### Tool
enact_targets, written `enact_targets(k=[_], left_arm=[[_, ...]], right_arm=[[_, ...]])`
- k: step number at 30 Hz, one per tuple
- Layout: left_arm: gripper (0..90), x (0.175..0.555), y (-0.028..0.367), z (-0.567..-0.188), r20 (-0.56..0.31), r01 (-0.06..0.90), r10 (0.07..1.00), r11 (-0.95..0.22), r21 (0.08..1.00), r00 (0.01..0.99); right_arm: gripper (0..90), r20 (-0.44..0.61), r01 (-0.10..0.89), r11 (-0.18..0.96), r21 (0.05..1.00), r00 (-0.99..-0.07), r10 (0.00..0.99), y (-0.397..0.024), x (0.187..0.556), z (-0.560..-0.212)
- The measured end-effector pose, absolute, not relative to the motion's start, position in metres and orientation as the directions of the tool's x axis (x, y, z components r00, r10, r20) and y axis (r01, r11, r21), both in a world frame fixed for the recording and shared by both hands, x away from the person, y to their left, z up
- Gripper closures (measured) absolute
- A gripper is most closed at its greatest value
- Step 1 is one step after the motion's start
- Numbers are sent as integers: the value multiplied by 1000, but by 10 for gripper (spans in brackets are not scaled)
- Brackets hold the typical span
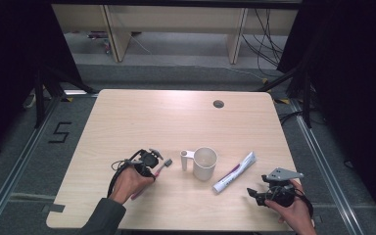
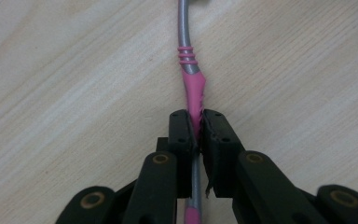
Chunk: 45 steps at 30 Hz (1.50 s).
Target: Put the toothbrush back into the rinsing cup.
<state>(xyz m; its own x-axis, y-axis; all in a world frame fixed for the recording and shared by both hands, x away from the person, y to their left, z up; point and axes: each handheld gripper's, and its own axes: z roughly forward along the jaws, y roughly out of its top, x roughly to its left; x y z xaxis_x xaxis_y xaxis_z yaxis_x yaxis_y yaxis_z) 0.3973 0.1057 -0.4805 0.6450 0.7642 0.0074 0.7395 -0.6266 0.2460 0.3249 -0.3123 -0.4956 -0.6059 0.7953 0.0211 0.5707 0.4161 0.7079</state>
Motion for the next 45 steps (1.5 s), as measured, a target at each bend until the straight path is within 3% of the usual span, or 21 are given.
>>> enact_targets(k=[11, 24, 36, 45], left_arm=[[822, 406, 92, -479, 27, 730, 739, -670, 133, 673], [830, 408, 89, -474, 36, 669, 676, -734, 119, 736], [831, 403, 105, -447, 30, 658, 698, -688, 305, 716], [830, 396, 121, -420, 38, 606, 748, -565, 560, 663]], right_arm=[[226, 22, 569, 416, 710, -609, 793, -311, 325, -496], [226, 24, 567, 423, 707, -617, 786, -312, 326, -495], [226, 44, 588, 394, 707, -592, 805, -313, 326, -495], [226, 45, 587, 387, 711, -588, 808, -313, 326, -495]])
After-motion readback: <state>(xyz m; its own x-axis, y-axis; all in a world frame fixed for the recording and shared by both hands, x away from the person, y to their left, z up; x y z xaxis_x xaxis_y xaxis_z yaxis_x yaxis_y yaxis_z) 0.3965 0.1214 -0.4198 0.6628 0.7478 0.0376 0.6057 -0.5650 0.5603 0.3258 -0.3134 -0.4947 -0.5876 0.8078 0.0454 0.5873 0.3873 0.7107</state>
